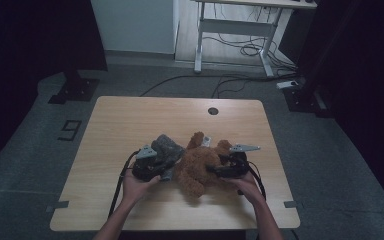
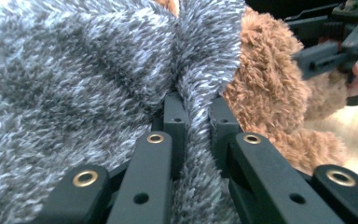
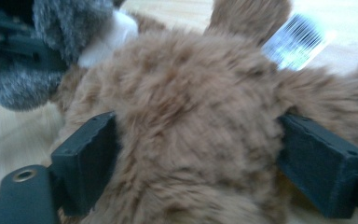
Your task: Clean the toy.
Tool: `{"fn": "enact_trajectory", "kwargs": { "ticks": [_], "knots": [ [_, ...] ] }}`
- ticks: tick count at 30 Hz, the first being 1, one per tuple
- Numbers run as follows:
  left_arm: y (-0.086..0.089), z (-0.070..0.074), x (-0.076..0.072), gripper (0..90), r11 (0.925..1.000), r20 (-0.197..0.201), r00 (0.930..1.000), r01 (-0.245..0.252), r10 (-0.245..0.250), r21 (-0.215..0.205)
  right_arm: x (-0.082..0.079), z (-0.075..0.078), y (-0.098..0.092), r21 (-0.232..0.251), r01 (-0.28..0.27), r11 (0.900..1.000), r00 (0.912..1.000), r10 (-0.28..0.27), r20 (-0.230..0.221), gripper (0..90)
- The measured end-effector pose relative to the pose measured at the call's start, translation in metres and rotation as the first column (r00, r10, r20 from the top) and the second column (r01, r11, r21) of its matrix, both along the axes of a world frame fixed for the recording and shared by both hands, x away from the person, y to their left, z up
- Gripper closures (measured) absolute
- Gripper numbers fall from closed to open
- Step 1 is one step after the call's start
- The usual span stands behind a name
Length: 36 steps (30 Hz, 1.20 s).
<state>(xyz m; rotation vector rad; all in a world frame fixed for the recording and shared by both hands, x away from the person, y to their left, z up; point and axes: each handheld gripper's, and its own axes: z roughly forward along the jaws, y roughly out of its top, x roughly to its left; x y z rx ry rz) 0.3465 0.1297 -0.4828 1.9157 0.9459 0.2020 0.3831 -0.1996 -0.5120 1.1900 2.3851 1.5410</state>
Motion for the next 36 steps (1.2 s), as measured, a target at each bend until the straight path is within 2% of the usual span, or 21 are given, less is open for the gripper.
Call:
{"fn": "enact_trajectory", "kwargs": {
  "ticks": [2, 4, 6, 8, 11, 15, 16, 19, 21, 23, 25, 27, 29, 31, 34, 36],
  "knots": [
    [0.0, 0.0, -0.002, 80.6, 1.0, -0.003, 1.0, 0.005, -0.005, 0.005, -0.007, -0.005, 0.006, -0.028, 0.011, 1.0, 0.9998, -0.01, 0.019, 11.6],
    [-0.001, -0.001, -0.004, 80.7, 0.9999, -0.005, 0.9999, 0.01, -0.01, 0.003, -0.012, -0.008, 0.007, -0.021, 0.046, 0.999, 0.9986, -0.045, 0.029, 13.8],
    [-0.001, -0.003, -0.004, 80.6, 0.9999, -0.011, 0.9998, 0.015, -0.015, -0.006, -0.013, -0.012, 0.006, -0.008, 0.056, 0.998, 0.9982, -0.055, 0.025, 17.1],
    [0.0, -0.004, -0.005, 80.7, 0.9998, -0.012, 0.9998, 0.015, -0.015, -0.011, -0.013, -0.013, 0.005, -0.014, 0.054, 0.998, 0.9983, -0.053, 0.023, 24.4],
    [0.0, -0.004, -0.007, 80.6, 0.9999, -0.011, 0.9999, 0.012, -0.012, -0.012, -0.015, -0.012, 0.006, -0.016, 0.051, 0.999, 0.9978, -0.05, 0.044, 38.7],
    [0.0, -0.002, -0.009, 80.6, 0.9999, 0.016, 0.9999, 0.002, -0.002, 0.01, -0.016, -0.011, 0.007, -0.01, 0.057, 0.998, 0.9926, -0.056, 0.108, 50.8],
    [0.0, -0.001, -0.01, 80.6, 0.9999, 0.027, 0.9996, -0.002, 0.002, 0.012, -0.016, -0.01, 0.008, -0.016, 0.065, 0.998, 0.9893, -0.062, 0.132, 53.0],
    [-0.001, 0.002, -0.008, 80.6, 0.9997, 0.049, 0.9988, -0.01, 0.009, 0.024, -0.016, -0.005, 0.013, -0.029, 0.109, 0.994, 0.9697, -0.1, 0.223, 58.6],
    [-0.004, 0.008, -0.004, 80.6, 0.9978, 0.07, 0.9974, -0.02, 0.016, 0.063, -0.012, -0.003, 0.017, -0.027, 0.13, 0.991, 0.953, -0.117, 0.279, 59.4],
    [-0.005, 0.016, 0.002, 80.5, 0.9955, 0.088, 0.9958, -0.033, 0.025, 0.089, -0.003, 0.0, 0.019, -0.031, 0.142, 0.989, 0.94, -0.125, 0.317, 59.5],
    [-0.003, 0.023, 0.01, 80.4, 0.995, 0.092, 0.9951, -0.044, 0.036, 0.089, 0.005, 0.001, 0.02, -0.04, 0.138, 0.99, 0.9276, -0.115, 0.356, 59.2],
    [0.0, 0.031, 0.018, 80.4, 0.9954, 0.101, 0.9933, -0.062, 0.055, 0.073, 0.012, 0.0, 0.02, -0.048, 0.131, 0.99, 0.9274, -0.106, 0.359, 59.2],
    [0.0, 0.042, 0.028, 80.4, 0.9921, 0.127, 0.989, -0.088, 0.076, 0.09, 0.015, -0.004, 0.018, -0.054, 0.122, 0.991, 0.9305, -0.095, 0.354, 59.1],
    [-0.002, 0.053, 0.044, 80.4, 0.9888, 0.134, 0.9864, -0.109, 0.095, 0.102, 0.015, -0.009, 0.014, -0.061, 0.113, 0.992, 0.9297, -0.084, 0.359, 58.9],
    [-0.01, 0.06, 0.067, 80.3, 0.9863, 0.118, 0.9868, -0.124, 0.111, 0.109, 0.012, -0.013, 0.01, -0.061, 0.097, 0.993, 0.9259, -0.067, 0.372, 57.9],
    [-0.018, 0.054, 0.08, 80.2, 0.9849, 0.081, 0.9899, -0.125, 0.116, 0.12, 0.01, -0.014, 0.01, -0.072, 0.089, 0.993, 0.9229, -0.055, 0.381, 57.3]
  ]
}}
